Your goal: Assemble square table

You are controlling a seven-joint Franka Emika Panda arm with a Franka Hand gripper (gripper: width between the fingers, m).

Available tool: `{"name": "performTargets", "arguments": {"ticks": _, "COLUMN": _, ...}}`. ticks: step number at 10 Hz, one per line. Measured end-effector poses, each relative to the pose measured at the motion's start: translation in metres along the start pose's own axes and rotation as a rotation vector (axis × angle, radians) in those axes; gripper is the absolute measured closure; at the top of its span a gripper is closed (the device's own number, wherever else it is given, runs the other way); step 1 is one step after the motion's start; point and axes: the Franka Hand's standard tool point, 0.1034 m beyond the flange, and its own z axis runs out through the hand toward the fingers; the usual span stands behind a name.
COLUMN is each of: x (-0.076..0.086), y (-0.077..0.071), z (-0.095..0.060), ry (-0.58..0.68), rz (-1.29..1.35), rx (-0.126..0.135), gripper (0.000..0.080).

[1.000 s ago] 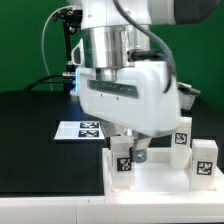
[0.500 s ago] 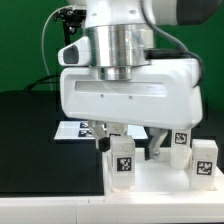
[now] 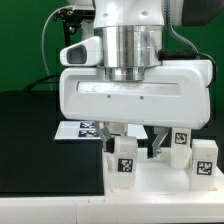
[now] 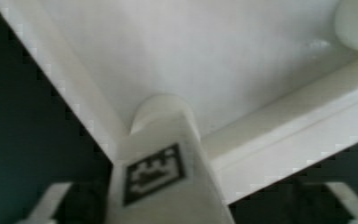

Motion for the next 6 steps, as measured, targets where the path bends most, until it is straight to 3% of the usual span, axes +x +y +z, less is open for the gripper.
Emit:
{"name": "performTargets", "arguments": {"ticks": 1, "x": -0.0003, "y": 0.0002, "z": 0.0004, "ry": -0.001, "rz": 0.102, "rx": 0.0, "gripper": 0.0437}}
{"name": "performTargets", "arguments": {"ticks": 2, "x": -0.0022, "y": 0.0051, "z": 0.0018, "ry": -0.013, "rz": 0.207, "rx": -0.011, "gripper": 0.0437}}
{"name": "performTargets", "arguments": {"ticks": 3, "x": -0.0007, "y": 0.0047, "z": 0.0004, "ry": -0.01, "rz": 0.339, "rx": -0.012, "gripper": 0.0513}}
{"name": "performTargets", "arguments": {"ticks": 6, "x": 0.0034, "y": 0.0039, "z": 0.0031, "ry": -0.033, "rz": 0.779, "rx": -0.016, "gripper": 0.0513}}
